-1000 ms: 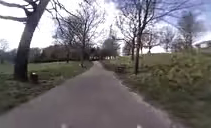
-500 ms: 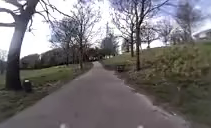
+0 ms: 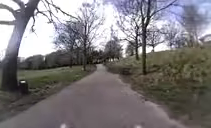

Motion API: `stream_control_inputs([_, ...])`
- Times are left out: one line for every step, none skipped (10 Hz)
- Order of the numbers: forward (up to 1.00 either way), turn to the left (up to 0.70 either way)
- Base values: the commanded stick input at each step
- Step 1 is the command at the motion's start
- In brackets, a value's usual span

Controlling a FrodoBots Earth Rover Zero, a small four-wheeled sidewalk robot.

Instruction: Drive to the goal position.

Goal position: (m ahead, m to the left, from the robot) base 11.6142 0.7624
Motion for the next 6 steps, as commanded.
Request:
stream_control_inputs([0.85,0.01])
stream_control_inputs([0.85,0.01])
stream_control_inputs([0.85,0.01])
stream_control_inputs([0.85,0.01])
stream_control_inputs([0.85,0.01])
stream_control_inputs([0.85,0.01])
